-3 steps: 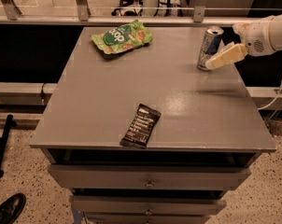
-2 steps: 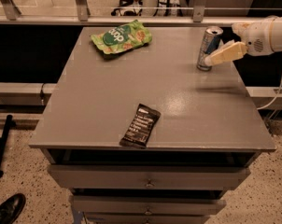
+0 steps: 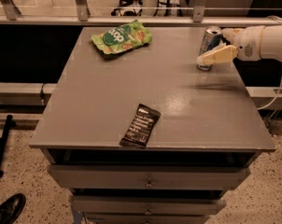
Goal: Pick redbull can
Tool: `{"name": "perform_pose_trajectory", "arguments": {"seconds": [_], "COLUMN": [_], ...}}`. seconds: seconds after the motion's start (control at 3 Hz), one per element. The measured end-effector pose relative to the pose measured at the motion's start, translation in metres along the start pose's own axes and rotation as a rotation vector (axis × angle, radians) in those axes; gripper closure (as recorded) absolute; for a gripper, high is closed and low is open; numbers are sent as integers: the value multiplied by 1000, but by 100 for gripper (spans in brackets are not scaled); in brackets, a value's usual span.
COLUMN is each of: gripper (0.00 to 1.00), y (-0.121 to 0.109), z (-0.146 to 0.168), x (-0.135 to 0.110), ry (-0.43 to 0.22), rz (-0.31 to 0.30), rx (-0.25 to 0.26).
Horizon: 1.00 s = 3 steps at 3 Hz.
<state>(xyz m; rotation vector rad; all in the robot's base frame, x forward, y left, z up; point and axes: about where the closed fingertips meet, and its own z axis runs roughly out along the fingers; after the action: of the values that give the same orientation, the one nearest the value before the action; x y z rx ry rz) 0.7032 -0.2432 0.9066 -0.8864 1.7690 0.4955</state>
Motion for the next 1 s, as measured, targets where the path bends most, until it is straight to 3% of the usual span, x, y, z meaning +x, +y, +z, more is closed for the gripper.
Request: {"name": "perform_pose_trajectory", "arguments": {"seconds": [0.67, 1.0], "gripper": [47, 70], "y": [1, 5], "z": [16, 11], "x": [4, -11], "ry": [-56, -103], "rz": [28, 22], "rx": [-12, -16]}}
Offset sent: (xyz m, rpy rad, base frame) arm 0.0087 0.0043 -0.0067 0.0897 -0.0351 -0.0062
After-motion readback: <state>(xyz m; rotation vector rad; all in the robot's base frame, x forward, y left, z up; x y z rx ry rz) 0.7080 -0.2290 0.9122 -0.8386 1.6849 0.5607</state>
